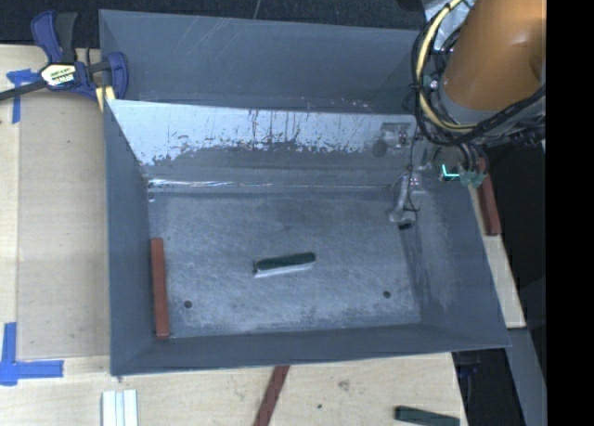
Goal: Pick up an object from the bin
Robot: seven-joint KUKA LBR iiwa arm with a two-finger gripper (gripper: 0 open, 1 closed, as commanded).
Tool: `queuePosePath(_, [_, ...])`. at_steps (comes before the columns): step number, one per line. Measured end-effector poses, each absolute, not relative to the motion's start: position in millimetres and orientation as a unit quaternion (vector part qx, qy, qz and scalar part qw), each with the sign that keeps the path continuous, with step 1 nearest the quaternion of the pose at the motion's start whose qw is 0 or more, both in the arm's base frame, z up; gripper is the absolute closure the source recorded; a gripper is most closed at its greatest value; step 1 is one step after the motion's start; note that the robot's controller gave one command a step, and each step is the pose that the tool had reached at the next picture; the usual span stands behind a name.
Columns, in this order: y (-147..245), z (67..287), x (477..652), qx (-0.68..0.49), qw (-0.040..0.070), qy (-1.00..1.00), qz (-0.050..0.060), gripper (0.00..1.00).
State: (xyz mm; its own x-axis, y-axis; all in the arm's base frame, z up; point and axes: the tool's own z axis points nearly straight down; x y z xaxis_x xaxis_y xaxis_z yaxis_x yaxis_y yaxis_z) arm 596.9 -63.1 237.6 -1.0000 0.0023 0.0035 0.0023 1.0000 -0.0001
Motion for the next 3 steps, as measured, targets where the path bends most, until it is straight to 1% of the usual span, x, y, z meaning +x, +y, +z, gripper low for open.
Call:
queuePosePath(1, [-63.0, 241.9, 598.4, -0.001, -0.002, -1.000, 0.000, 0.00])
queuePosePath(2, [-39.3, 198.9, 596.5, 0.021, -0.006, -1.000, 0.001, 0.00])
queuePosePath(3, [-11.5, 122.2, 535.8, 0.045, -0.001, -0.999, 0.000, 0.00])
